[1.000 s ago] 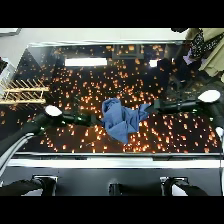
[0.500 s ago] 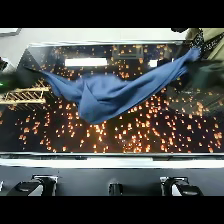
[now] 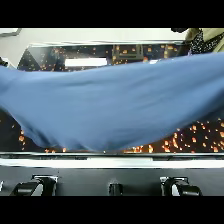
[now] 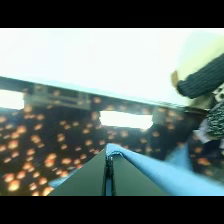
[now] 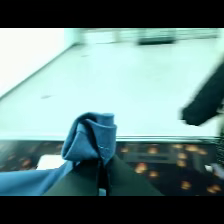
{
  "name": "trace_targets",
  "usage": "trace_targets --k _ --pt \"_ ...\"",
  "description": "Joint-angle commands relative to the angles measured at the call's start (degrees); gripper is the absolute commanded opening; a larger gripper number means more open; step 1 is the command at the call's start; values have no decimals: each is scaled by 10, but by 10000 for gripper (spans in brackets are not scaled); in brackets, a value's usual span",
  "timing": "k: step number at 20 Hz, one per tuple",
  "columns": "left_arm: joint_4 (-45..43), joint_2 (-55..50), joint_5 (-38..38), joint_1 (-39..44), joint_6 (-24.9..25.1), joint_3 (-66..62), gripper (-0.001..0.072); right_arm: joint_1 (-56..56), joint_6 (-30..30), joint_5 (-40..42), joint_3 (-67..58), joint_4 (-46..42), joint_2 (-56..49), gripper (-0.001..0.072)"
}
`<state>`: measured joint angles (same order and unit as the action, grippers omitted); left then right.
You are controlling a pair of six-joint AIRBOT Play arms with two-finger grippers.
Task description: Fold the clothes and pants, and hang the long-sleeved shirts on hangers.
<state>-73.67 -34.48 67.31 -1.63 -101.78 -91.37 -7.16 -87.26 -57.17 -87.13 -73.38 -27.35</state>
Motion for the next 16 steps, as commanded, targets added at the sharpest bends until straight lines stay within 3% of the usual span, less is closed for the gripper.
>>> trace_targets --k 1,6,9,13,16 --pt "-37 3 38 -1 -24 -4 13 0 -57 -3 -5 -52 -4 30" --pt "6 -84 36 -1 26 80 14 0 -83 -103 -4 20 -152 31" --pt "6 -196 -51 0 52 160 14 0 -70 -133 -4 58 -318 31" --pt "17 -412 -185 5 54 163 13 0 -44 -27 -5 66 -548 31" --pt "23 -564 -186 28 53 97 14 0 -36 54 -5 106 -666 32"
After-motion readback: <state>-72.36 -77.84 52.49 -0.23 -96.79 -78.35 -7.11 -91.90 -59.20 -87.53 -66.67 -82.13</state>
